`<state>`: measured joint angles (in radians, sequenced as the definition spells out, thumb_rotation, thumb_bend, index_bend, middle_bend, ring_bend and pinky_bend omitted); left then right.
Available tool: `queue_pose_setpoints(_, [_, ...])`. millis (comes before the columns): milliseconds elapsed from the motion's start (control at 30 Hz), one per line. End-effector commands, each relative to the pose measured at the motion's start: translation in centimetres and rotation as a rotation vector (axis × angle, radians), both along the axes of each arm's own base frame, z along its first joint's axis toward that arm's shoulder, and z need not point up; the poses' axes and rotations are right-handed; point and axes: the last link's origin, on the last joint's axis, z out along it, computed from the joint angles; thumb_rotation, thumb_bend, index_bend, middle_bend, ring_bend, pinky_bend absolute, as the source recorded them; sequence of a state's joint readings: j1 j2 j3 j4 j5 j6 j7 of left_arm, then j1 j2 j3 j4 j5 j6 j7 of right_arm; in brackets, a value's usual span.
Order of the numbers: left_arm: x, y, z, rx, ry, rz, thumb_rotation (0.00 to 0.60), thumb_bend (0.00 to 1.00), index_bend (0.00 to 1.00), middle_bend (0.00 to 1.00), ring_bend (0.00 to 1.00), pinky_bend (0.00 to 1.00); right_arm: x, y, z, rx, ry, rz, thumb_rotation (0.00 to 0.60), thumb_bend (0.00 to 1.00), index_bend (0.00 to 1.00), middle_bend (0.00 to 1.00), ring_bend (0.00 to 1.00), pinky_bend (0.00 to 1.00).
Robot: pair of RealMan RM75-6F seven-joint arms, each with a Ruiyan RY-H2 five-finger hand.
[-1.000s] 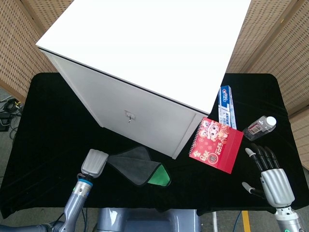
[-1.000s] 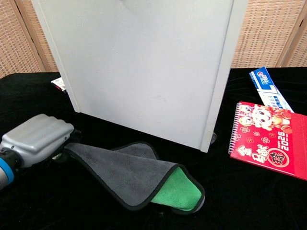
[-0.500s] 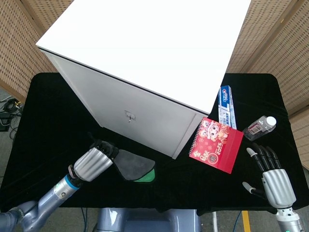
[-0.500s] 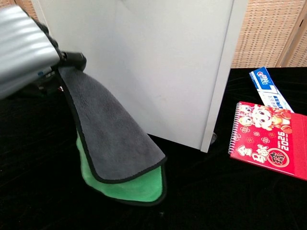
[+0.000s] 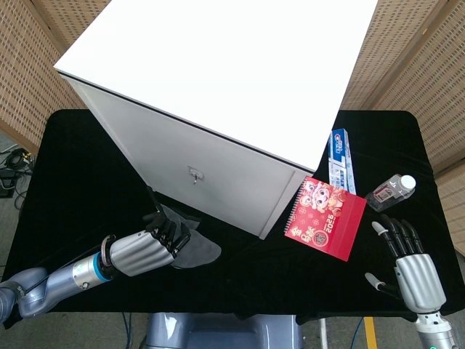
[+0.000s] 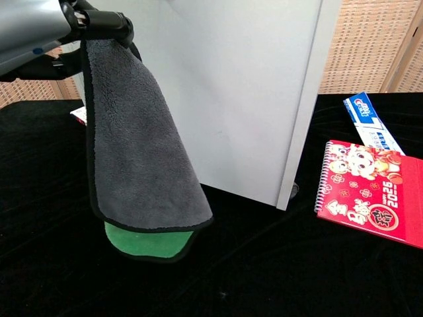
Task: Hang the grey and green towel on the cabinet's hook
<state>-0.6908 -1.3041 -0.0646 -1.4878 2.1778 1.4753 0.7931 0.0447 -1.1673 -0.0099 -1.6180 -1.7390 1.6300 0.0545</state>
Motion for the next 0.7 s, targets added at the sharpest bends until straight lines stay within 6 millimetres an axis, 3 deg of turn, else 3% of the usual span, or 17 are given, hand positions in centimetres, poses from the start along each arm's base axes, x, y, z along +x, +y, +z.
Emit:
queue_pose_setpoints(33, [0.6,0.5,-0.5,-0.010,0.013,-0.013,0.600,0.68,0.79,0.84,0.80,0.71,0.0,0.0,0.0,-0.001,0.001,-0.001,0.600,0.12,0.09,0.00,0.00,0.00])
queue_pose_setpoints(267, [2.5,1.0,-1.5,-0.020,0.043,-0.035,0.600,0.66,0.79,0.84,0.80,0.70,-0.3,-0.3,0.0,-0.001,-0.003,-0.010,0.600,0.12,0.09,0.00,0.00,0.00])
queue_pose_setpoints(700, [5.3,0.0,-2.9,-0.024,0.106,-0.084,0.600,0.65,0.79,0.84,0.80,0.70,-0.2,-0.3,0.2,-0.005,-0.010,-0.005,0.600,0.12,0.09,0.00,0.00,0.00])
